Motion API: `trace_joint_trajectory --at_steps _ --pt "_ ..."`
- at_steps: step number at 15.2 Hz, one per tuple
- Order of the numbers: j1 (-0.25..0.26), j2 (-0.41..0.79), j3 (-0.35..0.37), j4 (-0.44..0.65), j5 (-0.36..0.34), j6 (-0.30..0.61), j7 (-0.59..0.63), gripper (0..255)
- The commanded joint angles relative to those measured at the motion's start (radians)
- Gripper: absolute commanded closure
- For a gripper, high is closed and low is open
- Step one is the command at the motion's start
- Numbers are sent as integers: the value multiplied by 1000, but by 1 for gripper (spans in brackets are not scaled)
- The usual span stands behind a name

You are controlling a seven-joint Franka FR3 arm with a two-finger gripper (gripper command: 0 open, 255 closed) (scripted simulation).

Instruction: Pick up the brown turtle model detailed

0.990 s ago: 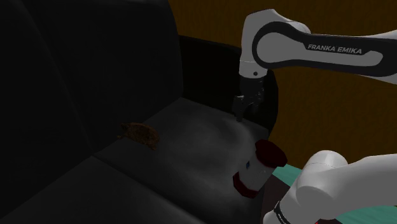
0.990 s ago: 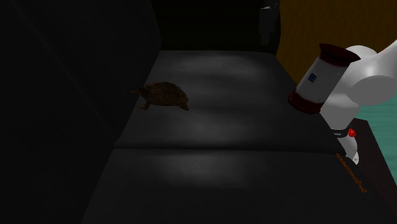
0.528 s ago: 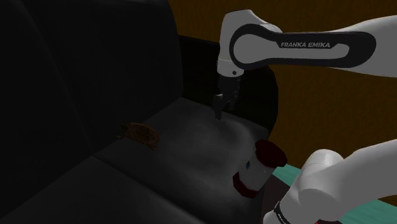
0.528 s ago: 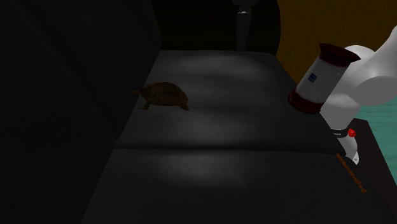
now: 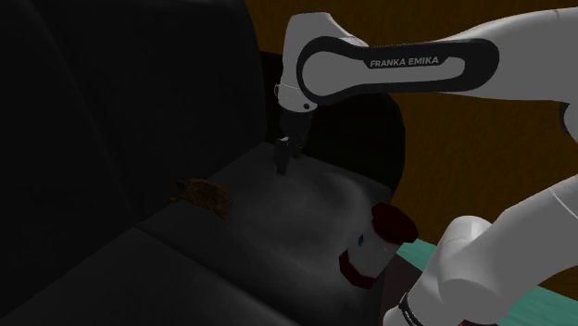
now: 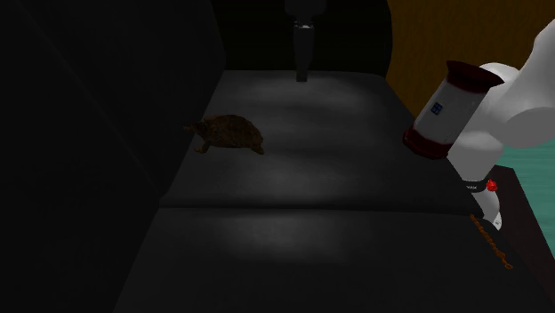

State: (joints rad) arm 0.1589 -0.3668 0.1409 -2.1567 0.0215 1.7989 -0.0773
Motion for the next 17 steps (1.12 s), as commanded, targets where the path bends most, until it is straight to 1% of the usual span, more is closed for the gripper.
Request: trace_joint_trajectory --at_steps 1,9,17 --pt "19 61 14 53 5 31 -31 0" --pt "92 230 76 220 18 119 -147 0" --pt "164 379 147 395 11 175 -256 0"
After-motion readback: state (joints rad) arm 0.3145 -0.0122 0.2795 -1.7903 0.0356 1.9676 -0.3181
